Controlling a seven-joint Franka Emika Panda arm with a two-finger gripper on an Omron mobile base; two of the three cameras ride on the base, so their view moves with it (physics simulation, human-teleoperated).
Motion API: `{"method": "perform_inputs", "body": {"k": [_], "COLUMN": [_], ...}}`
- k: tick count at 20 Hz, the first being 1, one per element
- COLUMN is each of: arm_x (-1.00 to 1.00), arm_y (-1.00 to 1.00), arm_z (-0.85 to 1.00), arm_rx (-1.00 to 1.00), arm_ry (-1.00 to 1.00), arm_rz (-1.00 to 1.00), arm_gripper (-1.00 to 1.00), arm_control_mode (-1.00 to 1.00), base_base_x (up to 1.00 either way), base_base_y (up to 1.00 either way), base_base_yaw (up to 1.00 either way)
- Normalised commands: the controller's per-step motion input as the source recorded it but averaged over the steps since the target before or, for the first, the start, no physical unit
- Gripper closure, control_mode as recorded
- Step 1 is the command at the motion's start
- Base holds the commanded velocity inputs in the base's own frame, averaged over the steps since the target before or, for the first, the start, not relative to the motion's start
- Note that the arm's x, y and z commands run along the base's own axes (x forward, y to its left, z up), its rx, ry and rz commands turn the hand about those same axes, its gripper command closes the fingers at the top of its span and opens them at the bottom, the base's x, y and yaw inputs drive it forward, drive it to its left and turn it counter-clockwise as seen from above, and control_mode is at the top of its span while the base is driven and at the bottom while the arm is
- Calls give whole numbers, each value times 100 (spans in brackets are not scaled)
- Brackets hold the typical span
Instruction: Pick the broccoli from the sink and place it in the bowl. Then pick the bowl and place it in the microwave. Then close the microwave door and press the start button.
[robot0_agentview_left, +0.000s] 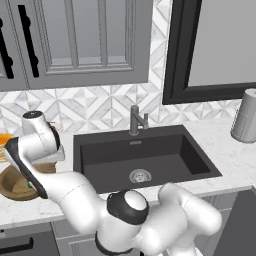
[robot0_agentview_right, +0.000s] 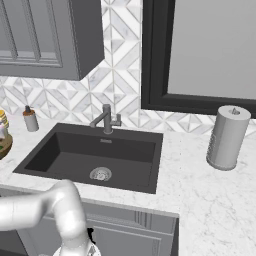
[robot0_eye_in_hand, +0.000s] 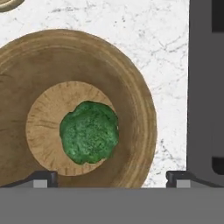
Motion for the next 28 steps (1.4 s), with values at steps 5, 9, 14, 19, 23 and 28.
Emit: {"method": "perform_inputs", "body": {"k": [5,9,14,19,23,28], "arm_x": [-12,-3,0,0,10,21], "arm_y": [-63,-9,0,4,12,22], "arm_z": [0,0,0,-13,-17,-8], "arm_rx": [17,13,8,1,0,0], "arm_ry": [-11,0,2,1,0,1], "arm_rz": [1,0,0,0,0,0], "arm_gripper": [-100,-100,-100,-100,-100,-100], "arm_control_mode": [-100,-100,-100,-100,-100,-100], "base_base_x": [0,0,0,0,0,0], "base_base_y": [0,0,0,0,0,0], "base_base_yaw": [0,0,0,0,0,0]}}
